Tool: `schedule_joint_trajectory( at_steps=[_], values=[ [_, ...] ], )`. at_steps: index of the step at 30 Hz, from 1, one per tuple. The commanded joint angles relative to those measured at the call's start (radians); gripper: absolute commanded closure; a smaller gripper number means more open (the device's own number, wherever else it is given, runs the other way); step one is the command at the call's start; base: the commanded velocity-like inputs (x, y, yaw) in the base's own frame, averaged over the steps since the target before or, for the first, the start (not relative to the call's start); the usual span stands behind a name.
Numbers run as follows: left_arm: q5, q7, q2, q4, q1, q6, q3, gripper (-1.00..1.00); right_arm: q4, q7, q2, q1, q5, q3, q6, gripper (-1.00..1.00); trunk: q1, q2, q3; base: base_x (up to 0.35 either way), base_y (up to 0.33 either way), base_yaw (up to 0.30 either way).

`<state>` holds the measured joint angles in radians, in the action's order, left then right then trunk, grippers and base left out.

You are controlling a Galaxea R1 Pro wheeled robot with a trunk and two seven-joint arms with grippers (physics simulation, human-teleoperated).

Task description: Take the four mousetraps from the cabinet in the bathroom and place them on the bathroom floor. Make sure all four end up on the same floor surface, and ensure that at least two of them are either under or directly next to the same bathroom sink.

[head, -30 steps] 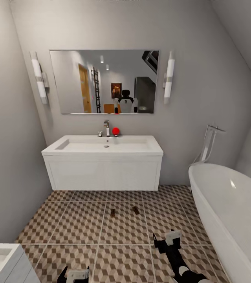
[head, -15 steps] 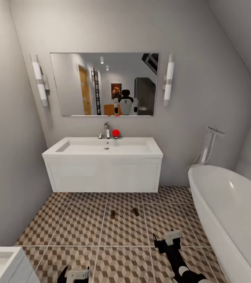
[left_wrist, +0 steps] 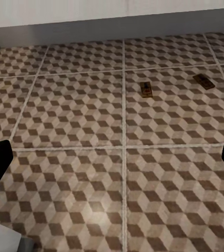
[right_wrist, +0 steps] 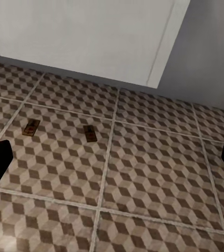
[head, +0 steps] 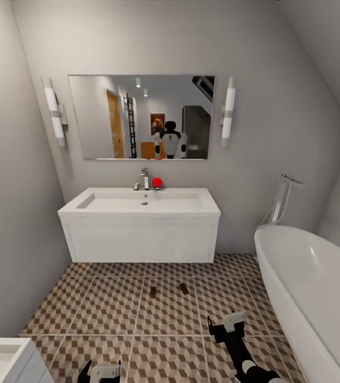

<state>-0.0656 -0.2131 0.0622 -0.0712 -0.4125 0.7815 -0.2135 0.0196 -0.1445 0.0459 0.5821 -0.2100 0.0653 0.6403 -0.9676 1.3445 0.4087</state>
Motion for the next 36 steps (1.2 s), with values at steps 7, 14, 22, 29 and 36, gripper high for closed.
schedule_joint_trajectory(
  at_steps=[7,14,22,29,36],
  values=[
    [-0.007,-0.003,0.001,-0.004,-0.002,0.005,-0.009,-1.00,-0.001,-0.010,0.000,0.001,-0.006,0.006,0.001,-1.00,0.027,-0.049,-0.021,0.000,0.000,0.000],
    [-0.007,-0.002,0.001,-0.004,-0.002,0.005,-0.009,-1.00,-0.001,-0.010,0.000,0.001,-0.006,0.006,0.001,-1.00,0.054,-0.098,-0.043,0.000,0.000,0.000],
    [-0.007,-0.002,0.001,-0.004,-0.002,0.005,-0.009,-1.00,-0.001,-0.010,0.000,0.001,-0.006,0.006,0.001,-1.00,0.084,-0.154,-0.068,0.000,0.000,0.000],
    [-0.007,-0.003,0.001,-0.004,-0.002,0.005,-0.009,-1.00,-0.001,-0.010,0.000,0.001,-0.006,0.006,0.001,-1.00,0.111,-0.203,-0.090,0.000,0.000,0.000],
    [-0.007,-0.003,0.001,-0.004,-0.002,0.005,-0.009,-1.00,-0.001,-0.010,0.000,0.001,-0.006,0.006,0.001,-1.00,0.138,-0.252,-0.112,0.000,0.000,0.000]
  ],
)
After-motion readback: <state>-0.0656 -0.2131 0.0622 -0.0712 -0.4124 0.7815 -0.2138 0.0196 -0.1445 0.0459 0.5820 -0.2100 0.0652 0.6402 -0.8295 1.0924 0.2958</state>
